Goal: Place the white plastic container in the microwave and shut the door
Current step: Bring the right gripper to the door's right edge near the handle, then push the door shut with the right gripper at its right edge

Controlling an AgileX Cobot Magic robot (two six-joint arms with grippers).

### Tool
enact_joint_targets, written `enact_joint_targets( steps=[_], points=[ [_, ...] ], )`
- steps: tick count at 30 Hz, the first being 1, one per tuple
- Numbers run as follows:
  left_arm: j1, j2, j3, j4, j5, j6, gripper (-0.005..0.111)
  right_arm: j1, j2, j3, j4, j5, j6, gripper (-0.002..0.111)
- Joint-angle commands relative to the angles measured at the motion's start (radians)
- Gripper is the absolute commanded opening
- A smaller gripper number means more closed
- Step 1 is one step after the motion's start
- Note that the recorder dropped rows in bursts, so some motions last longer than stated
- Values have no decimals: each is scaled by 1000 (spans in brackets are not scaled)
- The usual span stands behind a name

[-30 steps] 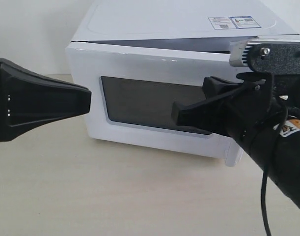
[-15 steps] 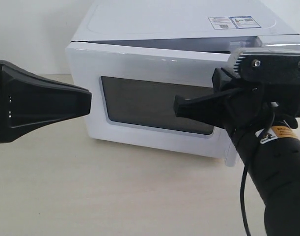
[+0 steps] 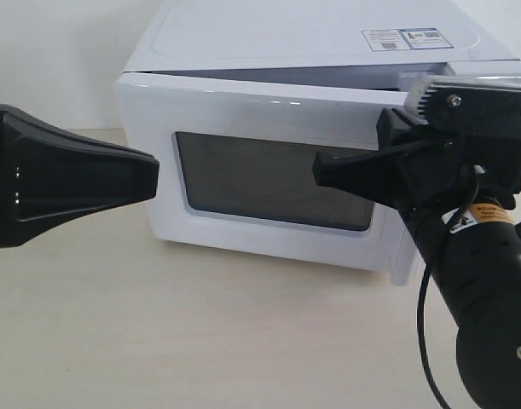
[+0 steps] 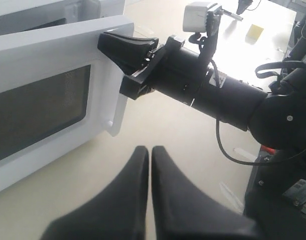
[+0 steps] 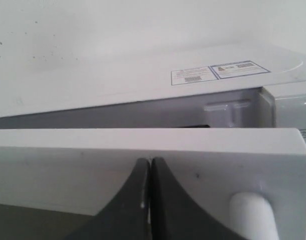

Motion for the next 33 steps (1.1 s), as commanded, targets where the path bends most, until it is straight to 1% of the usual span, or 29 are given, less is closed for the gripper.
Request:
enact_joint_targets(
  steps=[1, 9, 17, 24, 33],
  points=[
    [-2, -3, 4, -15, -4, 7, 4, -8, -2, -24, -9, 6, -1, 0],
    [-2, -3, 4, -15, -4, 7, 4, -8, 11, -82, 0, 50, -70, 0],
    [-2, -3, 4, -15, -6, 7, 4, -18, 46, -81, 30, 74, -84, 0],
    [-2, -3, 4, -15, -8, 7, 4, -20, 46, -81, 32, 28, -108, 0],
    [-2, -3, 4, -15, -5, 7, 4, -89, 46, -82, 23, 79, -92, 0]
  ],
)
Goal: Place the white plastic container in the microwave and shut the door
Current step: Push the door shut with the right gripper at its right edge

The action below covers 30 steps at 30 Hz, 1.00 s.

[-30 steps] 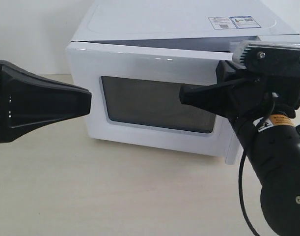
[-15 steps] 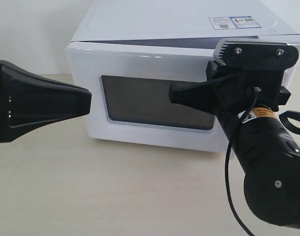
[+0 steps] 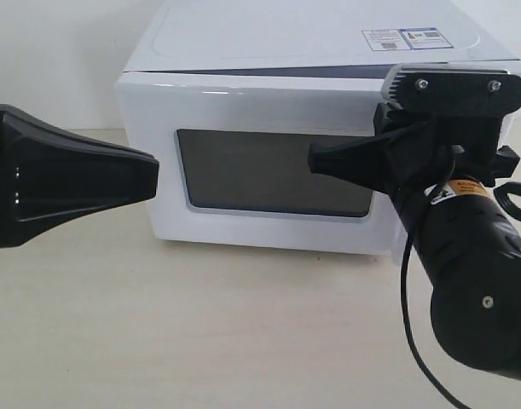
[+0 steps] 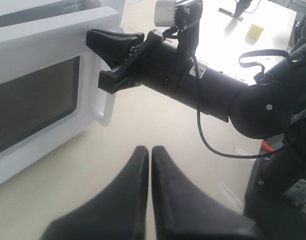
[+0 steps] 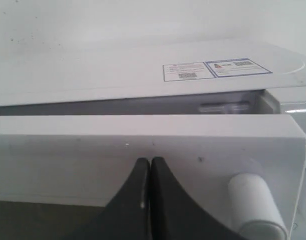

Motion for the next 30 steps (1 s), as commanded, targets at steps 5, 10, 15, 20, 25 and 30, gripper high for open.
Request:
enact_joint_targets(
  steps=[5, 10, 15, 20, 25, 30],
  points=[
    [-2, -3, 4, -15, -5, 7, 4, -23, 1, -27, -16, 22, 6, 0],
    [-2, -3, 4, -15, -5, 7, 4, -23, 1, -64, -18, 31, -20, 0],
    [-2, -3, 4, -15, -5, 7, 4, -23, 1, -66, -13, 33, -45, 0],
    [-2, -3, 4, -15, -5, 7, 4, -23, 1, -61, 5, 74, -58, 0],
    [-2, -3, 4, -15, 1, 7, 4, -23, 1, -59, 86, 77, -135, 0],
    [-2, -3, 4, -15, 1, 7, 4, -23, 21, -59, 80, 35, -131, 0]
  ],
)
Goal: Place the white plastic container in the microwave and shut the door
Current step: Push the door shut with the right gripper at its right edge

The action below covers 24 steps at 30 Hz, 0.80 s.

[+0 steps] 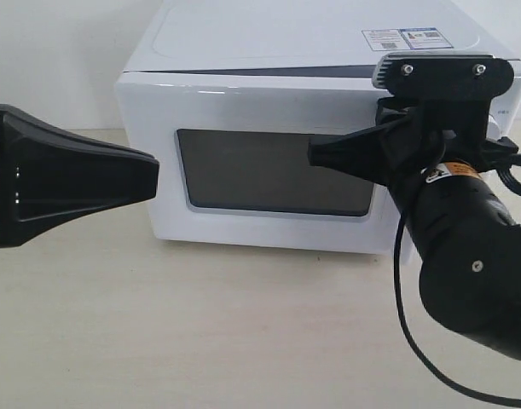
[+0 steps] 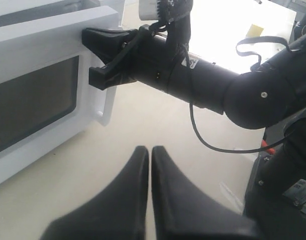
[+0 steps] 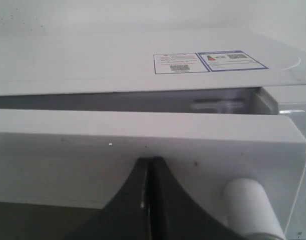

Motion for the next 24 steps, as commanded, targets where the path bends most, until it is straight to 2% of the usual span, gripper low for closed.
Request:
enact_joint_targets(
  steps=[1, 7, 13, 24],
  points=[
    [-2, -3, 4, -15, 1, 7, 4, -8, 47, -4, -7, -66, -3, 0],
    [-2, -3, 4, -15, 1, 7, 4, -19, 79, -4, -60, -112, 48, 0],
    [-2, -3, 4, -15, -3, 7, 4, -98, 79, -6, -94, -49, 94, 0],
    [-2, -3, 4, -15, -3, 7, 4, -98, 79, -80, -122, -21, 55, 0]
  ],
)
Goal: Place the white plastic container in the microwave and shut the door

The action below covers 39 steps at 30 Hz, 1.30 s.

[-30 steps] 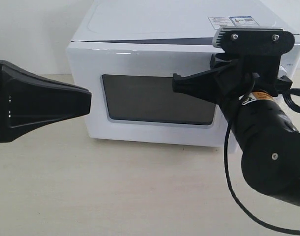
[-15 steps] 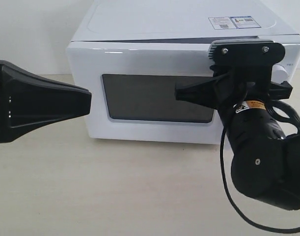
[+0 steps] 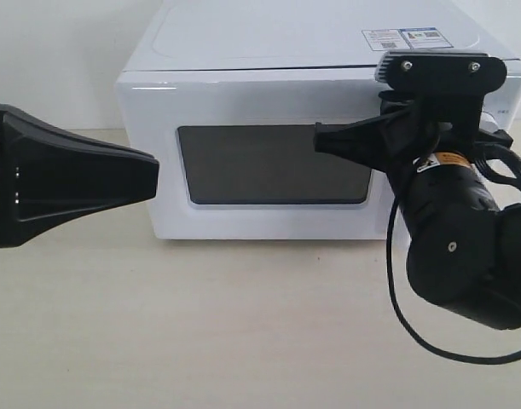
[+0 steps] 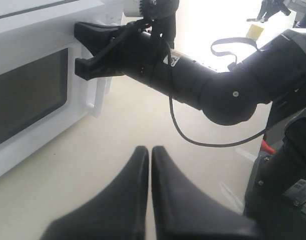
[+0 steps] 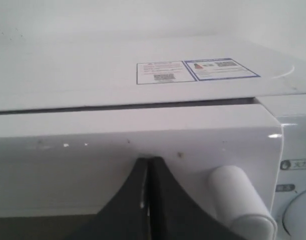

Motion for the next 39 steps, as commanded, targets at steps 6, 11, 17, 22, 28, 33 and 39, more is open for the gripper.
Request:
enact_joint_targets(
  steps=[6, 11, 17, 22, 28, 33, 39],
  points=[
    [-2, -3, 4, -15, -3, 7, 4, -12, -1, -56, -35, 27, -43, 0],
    [-2, -3, 4, -15, -3, 7, 4, -12, -3, -58, -33, 43, -51, 0],
    [-2, -3, 4, -15, -3, 7, 4, -10, -26, -56, 23, 92, -79, 0],
    [-2, -3, 4, -15, -8, 7, 4, -10, -89, -19, 14, 102, -90, 0],
    [-2, -3, 4, -17, -20, 7, 4, -10, -219, 81, 16, 109, -91, 0],
    [-2, -3, 4, -41, -15, 0, 4, -10, -317, 145, 77, 129, -97, 0],
    [-2, -3, 4, -38, -11, 0, 4, -10, -405, 179, 157, 190, -192, 0]
  ],
)
